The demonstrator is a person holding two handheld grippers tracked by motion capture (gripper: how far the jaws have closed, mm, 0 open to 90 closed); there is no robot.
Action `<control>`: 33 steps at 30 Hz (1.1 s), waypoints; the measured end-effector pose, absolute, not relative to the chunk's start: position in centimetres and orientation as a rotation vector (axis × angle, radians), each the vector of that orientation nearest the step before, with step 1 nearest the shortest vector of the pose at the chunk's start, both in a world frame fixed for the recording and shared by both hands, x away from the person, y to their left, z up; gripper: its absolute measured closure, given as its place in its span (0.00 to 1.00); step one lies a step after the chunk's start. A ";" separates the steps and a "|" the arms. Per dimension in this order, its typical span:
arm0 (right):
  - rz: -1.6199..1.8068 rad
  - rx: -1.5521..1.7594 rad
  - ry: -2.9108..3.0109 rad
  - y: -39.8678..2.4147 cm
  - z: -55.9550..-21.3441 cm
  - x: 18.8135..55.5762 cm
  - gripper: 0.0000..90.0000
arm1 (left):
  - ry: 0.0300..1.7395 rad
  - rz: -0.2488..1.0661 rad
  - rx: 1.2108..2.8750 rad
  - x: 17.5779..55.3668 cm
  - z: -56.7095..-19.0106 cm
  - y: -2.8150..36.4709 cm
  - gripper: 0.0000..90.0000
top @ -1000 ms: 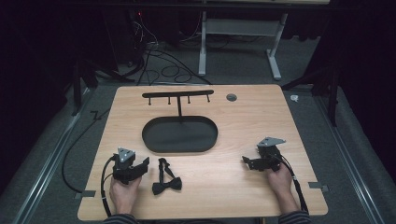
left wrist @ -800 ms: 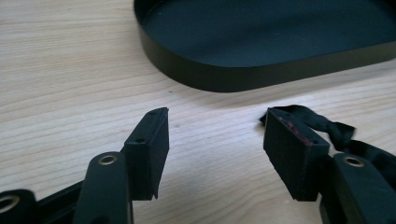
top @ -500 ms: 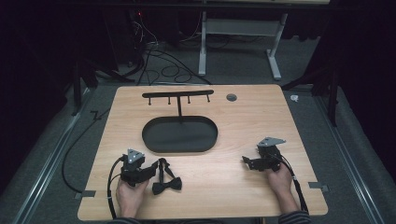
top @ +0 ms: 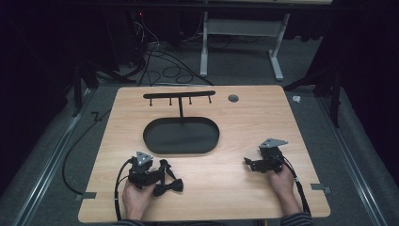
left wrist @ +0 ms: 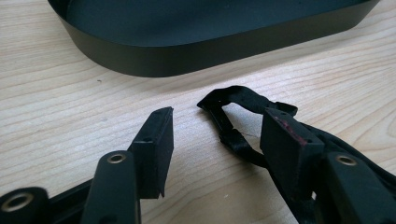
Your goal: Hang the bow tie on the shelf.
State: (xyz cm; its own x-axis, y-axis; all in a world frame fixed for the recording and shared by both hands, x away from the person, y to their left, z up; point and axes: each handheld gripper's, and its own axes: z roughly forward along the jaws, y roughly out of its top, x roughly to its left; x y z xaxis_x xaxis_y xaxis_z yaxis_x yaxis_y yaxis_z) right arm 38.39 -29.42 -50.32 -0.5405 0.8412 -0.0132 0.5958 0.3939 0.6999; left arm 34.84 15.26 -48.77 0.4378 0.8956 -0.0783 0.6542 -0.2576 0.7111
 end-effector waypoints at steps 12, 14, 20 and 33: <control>0.926 1.243 2.291 -29.4 -50.3 38.4 0.16 | 1.281 0.488 2.092 34.7 -49.5 14.6 0.61; 0.926 1.243 2.291 -29.4 -50.3 38.4 0.16 | 1.281 0.490 2.088 34.5 -49.6 14.7 0.64; 0.926 1.243 2.291 -29.4 -50.3 38.4 0.16 | 1.260 0.485 2.095 34.2 -49.5 14.8 0.78; 0.926 1.243 2.291 -29.4 -50.3 38.4 0.16 | 1.262 0.423 2.086 34.3 -49.4 15.0 0.98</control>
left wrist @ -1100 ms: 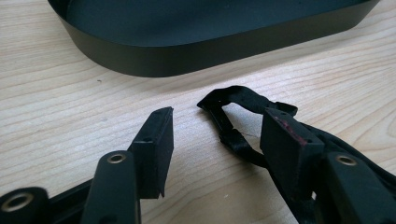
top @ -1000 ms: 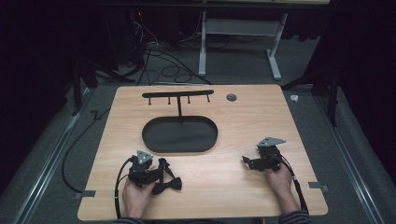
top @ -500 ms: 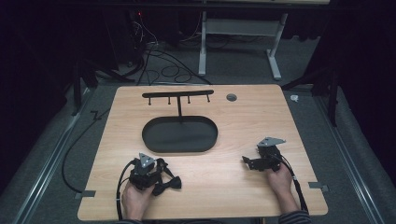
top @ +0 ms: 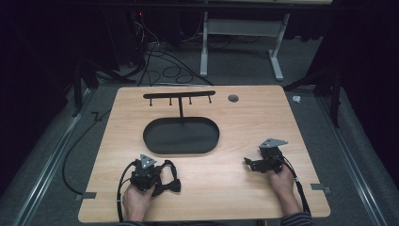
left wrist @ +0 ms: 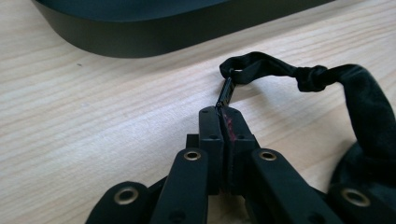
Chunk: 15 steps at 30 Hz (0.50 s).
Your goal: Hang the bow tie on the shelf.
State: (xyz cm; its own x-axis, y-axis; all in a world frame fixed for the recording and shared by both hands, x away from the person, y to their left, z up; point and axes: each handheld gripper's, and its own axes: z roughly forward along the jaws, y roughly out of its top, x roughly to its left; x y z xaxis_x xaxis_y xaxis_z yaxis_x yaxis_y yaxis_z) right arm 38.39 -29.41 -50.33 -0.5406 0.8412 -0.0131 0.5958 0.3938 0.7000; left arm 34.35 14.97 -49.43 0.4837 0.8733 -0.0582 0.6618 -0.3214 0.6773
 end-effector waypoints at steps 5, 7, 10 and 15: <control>0.926 1.243 2.291 -29.4 -50.3 38.4 0.16 | 1.254 0.368 2.083 34.9 -49.3 15.7 0.99; 0.926 1.243 2.291 -29.4 -50.3 38.4 0.16 | 1.243 0.368 2.059 35.0 -49.1 16.0 0.99; 0.926 1.243 2.291 -29.4 -50.3 38.4 0.16 | 1.246 0.356 2.044 34.7 -48.7 16.2 0.99; 0.926 1.243 2.291 -29.4 -50.3 38.4 0.16 | 1.223 0.365 2.058 34.9 -48.0 16.2 0.99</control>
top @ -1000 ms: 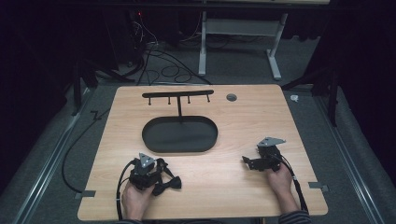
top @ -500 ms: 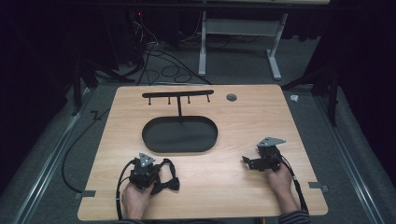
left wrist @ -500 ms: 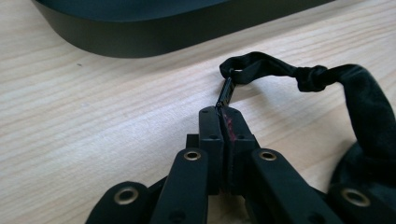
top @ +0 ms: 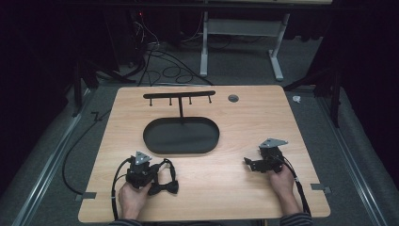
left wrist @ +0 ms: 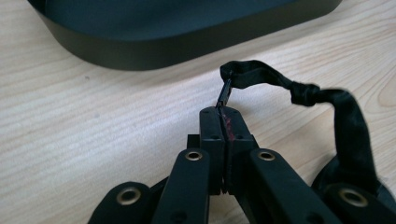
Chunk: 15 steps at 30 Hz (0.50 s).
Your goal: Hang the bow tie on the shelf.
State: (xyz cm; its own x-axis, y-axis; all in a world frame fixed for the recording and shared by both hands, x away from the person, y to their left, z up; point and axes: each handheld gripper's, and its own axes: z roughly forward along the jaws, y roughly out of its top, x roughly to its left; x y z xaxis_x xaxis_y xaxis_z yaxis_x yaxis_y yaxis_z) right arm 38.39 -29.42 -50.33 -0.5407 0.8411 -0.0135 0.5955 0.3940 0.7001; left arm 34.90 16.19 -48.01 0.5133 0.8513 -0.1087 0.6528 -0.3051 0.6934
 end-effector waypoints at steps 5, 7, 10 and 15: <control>0.924 1.239 2.293 -29.4 -50.3 38.4 0.16 | 1.192 0.352 2.005 34.7 -46.7 16.2 0.99; 0.925 1.244 2.292 -29.4 -50.3 38.4 0.16 | 1.180 0.353 1.999 34.7 -46.2 16.1 0.99; 0.925 1.244 2.292 -29.4 -50.3 38.4 0.16 | 1.164 0.316 1.969 35.0 -45.5 16.2 0.99; 0.924 1.237 2.293 -29.4 -50.3 38.4 0.16 | 1.138 0.319 1.942 35.1 -44.4 16.1 0.99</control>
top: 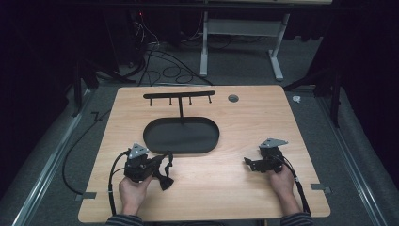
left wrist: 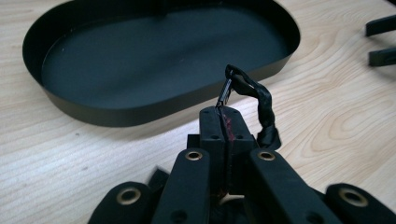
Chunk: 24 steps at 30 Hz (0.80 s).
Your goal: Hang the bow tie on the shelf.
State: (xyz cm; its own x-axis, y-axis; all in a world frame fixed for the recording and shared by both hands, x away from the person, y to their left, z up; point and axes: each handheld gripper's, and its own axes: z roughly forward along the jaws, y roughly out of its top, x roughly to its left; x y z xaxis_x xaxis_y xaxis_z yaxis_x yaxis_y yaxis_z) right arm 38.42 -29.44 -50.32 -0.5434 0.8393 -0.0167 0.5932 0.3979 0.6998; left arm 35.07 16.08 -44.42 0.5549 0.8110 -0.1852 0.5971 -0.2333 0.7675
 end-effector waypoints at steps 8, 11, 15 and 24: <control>0.924 1.241 2.293 -29.4 -50.3 38.4 0.16 | 1.101 0.346 1.938 35.2 -43.5 15.7 0.99; 0.924 1.237 2.293 -29.4 -50.3 38.4 0.16 | 1.086 0.358 1.931 35.2 -43.0 15.5 0.99; 0.925 1.240 2.293 -29.4 -50.3 38.4 0.16 | 1.068 0.366 1.924 35.4 -42.5 15.4 0.99; 0.925 1.236 2.293 -29.4 -50.3 38.4 0.16 | 1.045 0.376 1.899 35.9 -41.2 15.3 0.99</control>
